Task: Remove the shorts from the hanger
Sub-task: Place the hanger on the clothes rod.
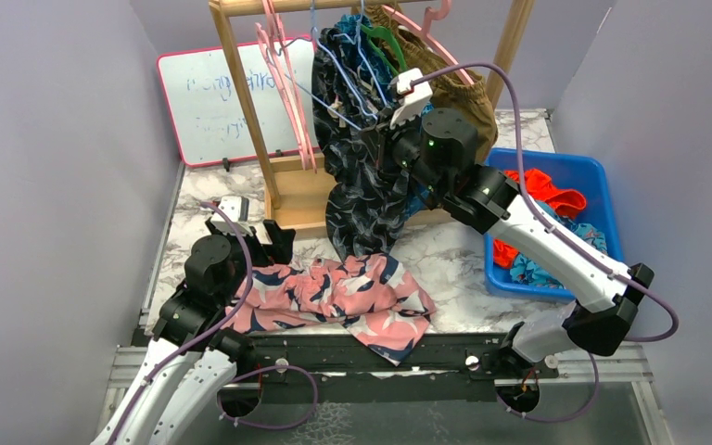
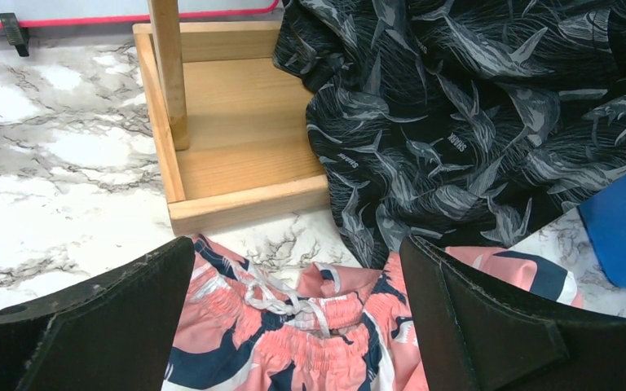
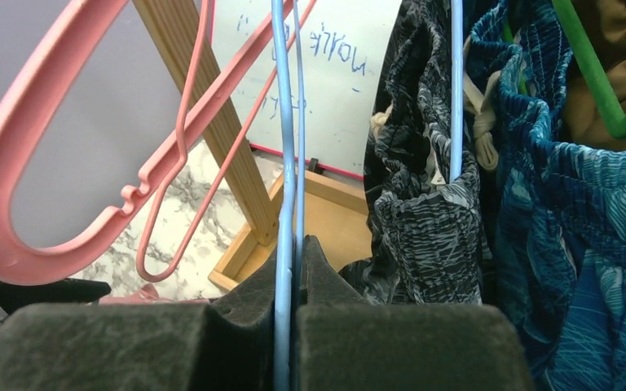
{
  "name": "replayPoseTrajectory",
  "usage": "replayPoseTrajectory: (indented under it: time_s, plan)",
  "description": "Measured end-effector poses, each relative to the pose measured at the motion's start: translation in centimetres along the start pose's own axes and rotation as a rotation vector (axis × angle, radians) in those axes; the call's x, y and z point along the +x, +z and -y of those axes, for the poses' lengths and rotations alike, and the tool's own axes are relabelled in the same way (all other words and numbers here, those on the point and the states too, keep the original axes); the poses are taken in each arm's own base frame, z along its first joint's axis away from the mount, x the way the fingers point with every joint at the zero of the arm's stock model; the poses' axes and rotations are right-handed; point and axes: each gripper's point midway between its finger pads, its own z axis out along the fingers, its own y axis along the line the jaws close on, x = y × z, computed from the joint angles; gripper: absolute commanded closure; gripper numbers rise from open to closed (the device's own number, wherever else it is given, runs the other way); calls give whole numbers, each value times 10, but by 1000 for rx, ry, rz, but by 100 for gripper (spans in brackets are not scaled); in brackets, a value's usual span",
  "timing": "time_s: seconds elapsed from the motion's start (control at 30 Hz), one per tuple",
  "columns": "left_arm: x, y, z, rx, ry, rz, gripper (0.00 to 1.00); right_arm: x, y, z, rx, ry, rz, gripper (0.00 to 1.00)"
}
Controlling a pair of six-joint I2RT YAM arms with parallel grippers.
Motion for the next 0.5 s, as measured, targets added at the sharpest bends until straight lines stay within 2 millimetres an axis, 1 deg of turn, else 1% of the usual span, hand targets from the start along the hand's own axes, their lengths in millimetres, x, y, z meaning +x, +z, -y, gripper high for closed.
replayPoseTrajectory:
  time_s: [0.07,0.27,0.4,0.5]
  plan:
    - [0,0,0,0,0,0,1,2,-1,0,-3,-2,-9,81]
    - [0,0,0,0,1,0,1,9,-6,-2,-23,-14,-40,55]
    - [0,0,0,0,1,0,1,18,-14,-4,-52,-18,-57,44]
    - [0,0,0,0,1,0,1,29,-25,-4,-68,-11,-73,30]
